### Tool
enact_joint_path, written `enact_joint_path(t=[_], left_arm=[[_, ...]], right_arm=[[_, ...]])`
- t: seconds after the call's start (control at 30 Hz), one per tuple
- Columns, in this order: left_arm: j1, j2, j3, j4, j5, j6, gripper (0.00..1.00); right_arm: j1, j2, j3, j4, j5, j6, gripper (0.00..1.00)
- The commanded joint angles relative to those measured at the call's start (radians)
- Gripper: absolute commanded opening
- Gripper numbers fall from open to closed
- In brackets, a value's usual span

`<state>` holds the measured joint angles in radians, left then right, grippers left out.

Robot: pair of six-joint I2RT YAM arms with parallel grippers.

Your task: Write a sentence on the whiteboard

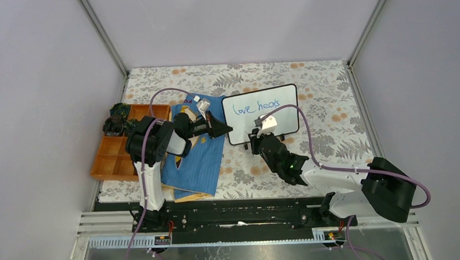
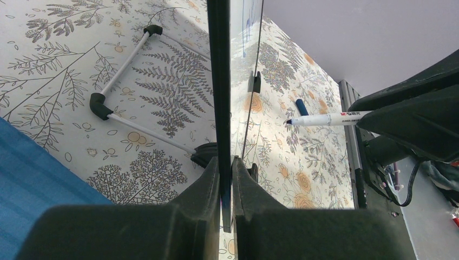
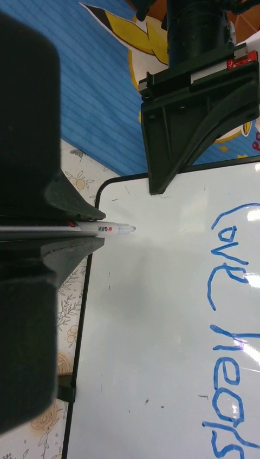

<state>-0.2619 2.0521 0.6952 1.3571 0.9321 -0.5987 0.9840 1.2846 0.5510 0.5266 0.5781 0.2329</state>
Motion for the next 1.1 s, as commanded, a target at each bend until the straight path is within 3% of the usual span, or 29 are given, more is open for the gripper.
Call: enact_joint_path(t=[0.0, 1.07], left_arm=[[0.001, 0.039, -0.014, -0.168, -0.066, 0.096, 0.0], [0.001, 0.039, -0.011, -0.171, -0.064, 0.097, 0.0]], right_arm=[[-0.011, 0.033, 0.061, 0.049, -0.034, 0.034, 0.0], [-0.06, 0.158, 0.149, 0.031, -0.021, 0.064, 0.0]])
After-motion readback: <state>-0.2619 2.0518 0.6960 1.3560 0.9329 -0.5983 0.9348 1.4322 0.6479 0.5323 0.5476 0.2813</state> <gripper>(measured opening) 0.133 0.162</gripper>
